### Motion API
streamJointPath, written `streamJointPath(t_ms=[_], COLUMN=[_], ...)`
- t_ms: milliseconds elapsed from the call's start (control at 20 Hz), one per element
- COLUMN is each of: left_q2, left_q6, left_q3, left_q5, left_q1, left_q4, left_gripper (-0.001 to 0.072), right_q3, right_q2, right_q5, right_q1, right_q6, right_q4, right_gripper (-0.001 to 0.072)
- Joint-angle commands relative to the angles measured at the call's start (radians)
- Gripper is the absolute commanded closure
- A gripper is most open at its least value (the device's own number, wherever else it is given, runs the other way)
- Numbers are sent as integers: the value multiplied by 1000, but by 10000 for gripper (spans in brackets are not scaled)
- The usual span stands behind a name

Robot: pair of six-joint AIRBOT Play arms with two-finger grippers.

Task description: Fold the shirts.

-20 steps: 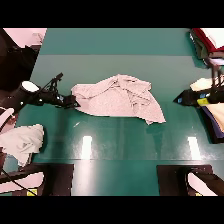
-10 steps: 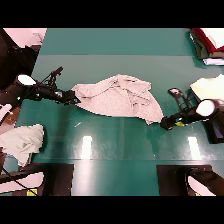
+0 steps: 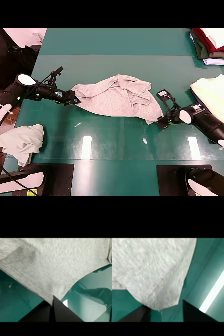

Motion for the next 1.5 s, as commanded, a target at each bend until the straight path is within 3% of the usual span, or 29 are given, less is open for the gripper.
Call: streamJointPath(t_ms=[0, 100, 200, 350, 450, 650, 850, 1000, 1250, 1450], left_q2=[1, 1, 1, 1, 1, 11, 83, 140, 188, 188], left_q6=[1, 0, 0, 0, -19, -80, -100, -112, -128, -183], left_q3=[1, 1, 9, 128, 267, 565, 719, 760, 819, 882], left_q5=[-4, -11, -45, -183, -291, -391, -379, -358, -302, -275], left_q1=[0, 0, 1, 1, 0, 0, 0, 0, 0, 0], left_q4=[0, -1, 0, 43, 48, 40, 39, 39, 40, 40], left_gripper=[683, 684, 684, 684, 684, 684, 684, 684, 684, 684], right_q3=[0, -1, 3, 86, 179, 307, 319, 319, 319, 343], right_q2=[-19, 9, 67, 160, 208, 219, 206, 175, 94, 138], right_q5=[-54, -50, -37, 143, 295, 505, 560, 573, 564, 422], right_q1=[9, 9, -6, -94, -245, -669, -1004, -1086, -1041, -946], right_q6=[45, 45, 45, 37, -53, -251, -264, -263, -251, -251], right_q4=[-25, -36, -34, 27, 227, 803, 1120, 1188, 1226, 1249], right_gripper=[479, 697, 699, 699, 700, 700, 700, 699, 701, 701])
